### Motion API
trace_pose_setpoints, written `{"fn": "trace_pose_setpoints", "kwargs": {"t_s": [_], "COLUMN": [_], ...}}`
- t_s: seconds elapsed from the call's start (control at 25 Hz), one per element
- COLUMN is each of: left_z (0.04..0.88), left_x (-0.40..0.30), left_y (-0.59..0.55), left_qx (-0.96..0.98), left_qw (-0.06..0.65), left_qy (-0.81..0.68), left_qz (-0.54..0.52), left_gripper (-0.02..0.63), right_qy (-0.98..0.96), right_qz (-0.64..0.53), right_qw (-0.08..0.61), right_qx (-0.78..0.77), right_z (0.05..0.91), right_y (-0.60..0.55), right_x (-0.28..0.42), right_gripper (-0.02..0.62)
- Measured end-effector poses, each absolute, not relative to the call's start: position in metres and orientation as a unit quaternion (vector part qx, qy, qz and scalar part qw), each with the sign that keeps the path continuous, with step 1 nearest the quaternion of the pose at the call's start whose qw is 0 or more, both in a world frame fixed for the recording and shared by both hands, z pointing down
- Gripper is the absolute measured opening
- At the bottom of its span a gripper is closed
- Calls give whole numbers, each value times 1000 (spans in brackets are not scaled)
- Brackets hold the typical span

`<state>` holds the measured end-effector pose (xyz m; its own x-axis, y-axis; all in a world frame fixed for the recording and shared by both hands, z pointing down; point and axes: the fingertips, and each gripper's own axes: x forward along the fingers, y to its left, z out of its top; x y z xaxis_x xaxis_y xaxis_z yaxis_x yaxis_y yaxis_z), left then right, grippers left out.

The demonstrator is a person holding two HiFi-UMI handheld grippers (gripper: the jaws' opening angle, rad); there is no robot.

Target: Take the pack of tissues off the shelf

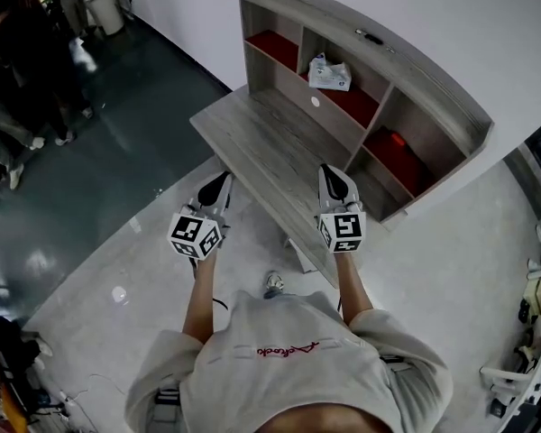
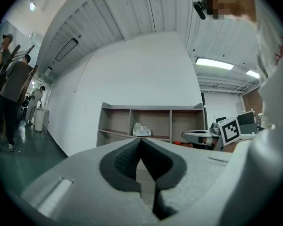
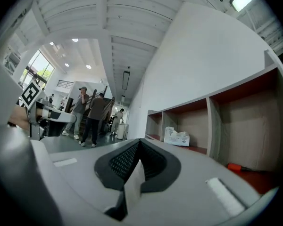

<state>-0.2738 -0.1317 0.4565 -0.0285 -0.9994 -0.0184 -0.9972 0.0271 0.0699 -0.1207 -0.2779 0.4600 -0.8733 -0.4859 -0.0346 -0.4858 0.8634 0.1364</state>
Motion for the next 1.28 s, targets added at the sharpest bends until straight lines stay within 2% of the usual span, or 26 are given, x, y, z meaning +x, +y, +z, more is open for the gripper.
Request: {"fn": "trace_pose_setpoints", "kwargs": {"t_s": [0.6,1.28], "left_z": [465,475], "left_x": [-326,-391], "left_y": [-202,-282], "left_qx": [686,715], "left_qw": [23,35], "left_qy": [-727,-697], "left_qz": [-32,-41], "left_gripper": [0,0], "right_qy": [-972,-967], "right_qz": [-68,-72], "right_qw": [-8,15], "right_qx": [224,244], "right_z": [463,469], "right_y": [-349,-401], "right_x": [-191,-256], "right_gripper": [3,3]}}
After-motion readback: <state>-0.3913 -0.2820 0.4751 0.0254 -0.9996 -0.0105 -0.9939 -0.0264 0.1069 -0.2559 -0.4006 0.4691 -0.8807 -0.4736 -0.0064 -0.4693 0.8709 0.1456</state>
